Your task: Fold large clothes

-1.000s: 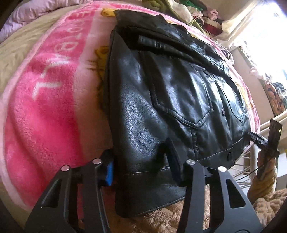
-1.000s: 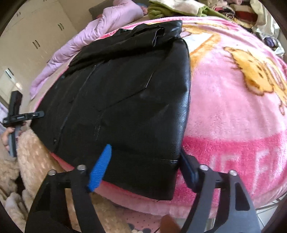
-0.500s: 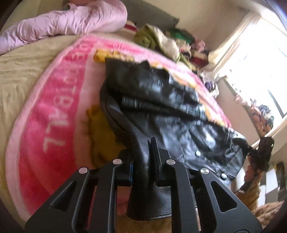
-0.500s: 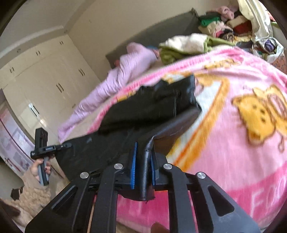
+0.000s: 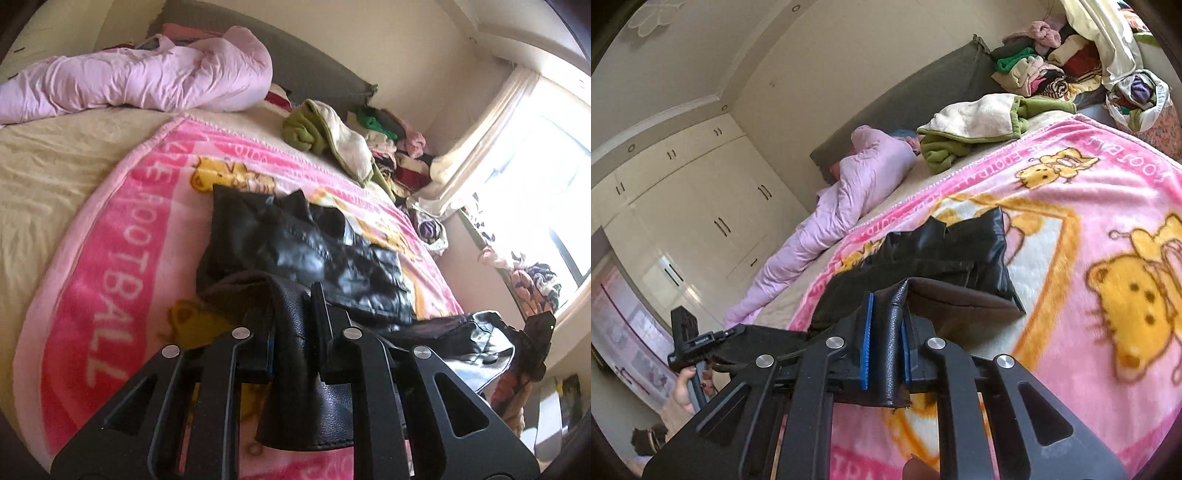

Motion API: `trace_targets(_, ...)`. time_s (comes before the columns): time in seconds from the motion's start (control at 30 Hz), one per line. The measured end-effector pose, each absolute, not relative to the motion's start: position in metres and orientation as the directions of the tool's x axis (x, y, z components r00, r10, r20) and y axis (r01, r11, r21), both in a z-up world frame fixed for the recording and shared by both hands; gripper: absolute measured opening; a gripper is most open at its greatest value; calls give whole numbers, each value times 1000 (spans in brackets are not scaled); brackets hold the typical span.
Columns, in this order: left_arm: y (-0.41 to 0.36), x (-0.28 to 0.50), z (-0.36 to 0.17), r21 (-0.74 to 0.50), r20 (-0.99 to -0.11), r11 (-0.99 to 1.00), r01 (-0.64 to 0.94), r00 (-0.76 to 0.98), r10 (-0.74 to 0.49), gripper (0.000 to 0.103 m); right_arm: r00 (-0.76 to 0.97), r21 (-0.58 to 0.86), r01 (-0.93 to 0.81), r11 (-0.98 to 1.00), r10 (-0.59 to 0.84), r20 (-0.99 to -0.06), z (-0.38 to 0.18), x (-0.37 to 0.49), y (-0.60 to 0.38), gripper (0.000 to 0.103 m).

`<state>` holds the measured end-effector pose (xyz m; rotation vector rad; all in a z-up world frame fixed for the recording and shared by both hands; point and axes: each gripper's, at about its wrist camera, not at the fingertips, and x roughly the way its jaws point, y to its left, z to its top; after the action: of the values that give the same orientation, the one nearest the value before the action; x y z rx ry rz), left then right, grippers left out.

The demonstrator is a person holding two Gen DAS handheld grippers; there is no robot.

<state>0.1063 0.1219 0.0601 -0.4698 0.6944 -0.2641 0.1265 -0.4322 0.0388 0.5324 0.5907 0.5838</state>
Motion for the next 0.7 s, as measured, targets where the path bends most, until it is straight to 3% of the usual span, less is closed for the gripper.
trace_targets(0.7, 119, 180, 60, -537, -534, 841, -66, 799, -278, 11, 691, 636, -264, 725, 602, -400, 47, 226, -420, 12)
